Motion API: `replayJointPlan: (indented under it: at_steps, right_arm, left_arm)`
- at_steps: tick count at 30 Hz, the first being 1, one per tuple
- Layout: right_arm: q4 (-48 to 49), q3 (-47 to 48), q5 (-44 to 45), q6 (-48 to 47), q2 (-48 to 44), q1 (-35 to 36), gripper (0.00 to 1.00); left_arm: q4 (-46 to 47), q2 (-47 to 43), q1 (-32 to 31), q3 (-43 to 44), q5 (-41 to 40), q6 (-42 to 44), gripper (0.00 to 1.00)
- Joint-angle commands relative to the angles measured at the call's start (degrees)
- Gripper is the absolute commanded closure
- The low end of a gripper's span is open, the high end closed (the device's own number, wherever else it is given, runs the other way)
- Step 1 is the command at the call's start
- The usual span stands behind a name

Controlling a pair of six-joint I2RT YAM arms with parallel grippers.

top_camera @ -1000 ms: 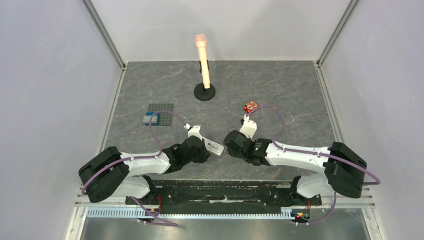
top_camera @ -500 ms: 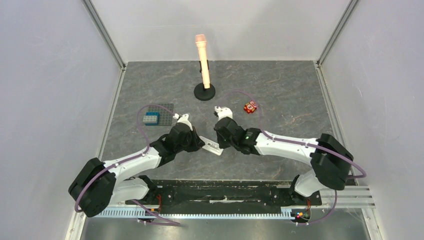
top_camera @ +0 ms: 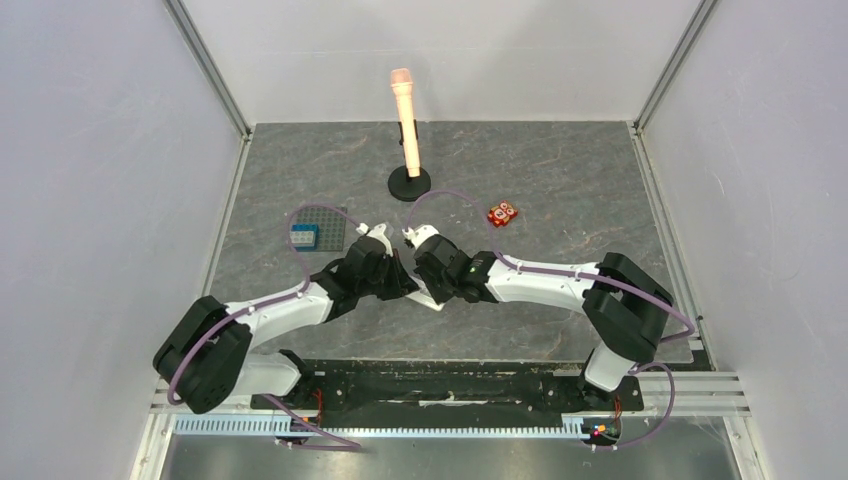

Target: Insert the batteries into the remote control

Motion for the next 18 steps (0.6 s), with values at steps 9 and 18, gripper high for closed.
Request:
replayJointPlan:
  at_steps: [9, 18]
  right_arm:
    - [1.0, -1.0, -4.1, -1.2, 1.9, -0.1, 1.0]
    - [3.0, -6.2, -4.4, 1.3, 3.5, 0.3, 1.0]
  left_arm:
    - [8.6, 4.0, 0.8, 0.7, 4.9, -4.1, 0.98]
    - [11.6, 8.2, 0.8, -1.9, 5.0, -5.1, 0.98]
